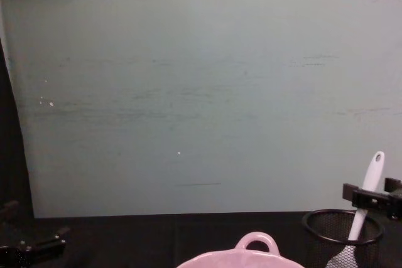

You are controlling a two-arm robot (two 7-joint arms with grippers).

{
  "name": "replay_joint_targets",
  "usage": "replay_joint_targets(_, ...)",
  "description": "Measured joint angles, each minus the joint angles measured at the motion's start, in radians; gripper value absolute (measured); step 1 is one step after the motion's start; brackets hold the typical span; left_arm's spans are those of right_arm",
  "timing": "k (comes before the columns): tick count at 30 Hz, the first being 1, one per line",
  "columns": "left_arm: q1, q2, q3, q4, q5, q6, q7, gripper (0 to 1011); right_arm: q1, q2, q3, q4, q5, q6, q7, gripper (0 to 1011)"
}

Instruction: Use the one hand to pick up the spoon and stir the clear water in the bowl.

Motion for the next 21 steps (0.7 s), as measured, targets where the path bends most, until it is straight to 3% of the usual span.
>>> replay_joint_targets(6,0.000,0.000,0.000,0.000,0.000,0.000,0.000,1005,-0.073,0.032,-0.001,-0.117,-0.107,-0.007,-0.094,1003)
replay_joint_targets(10,0.000,0.000,0.000,0.000,0.000,0.000,0.000,1005,-0.151,0.057,0.004,-0.224,-0.198,-0.016,-0.179,1002)
replay_joint_targets(16,0.000,0.000,0.000,0.000,0.000,0.000,0.000,1005,-0.248,0.074,0.038,-0.318,-0.264,-0.037,-0.259,1002)
replay_joint_targets(21,0.000,0.000,0.000,0.000,0.000,0.000,0.000,1005,-0.308,0.072,0.081,-0.345,-0.281,-0.067,-0.301,1003)
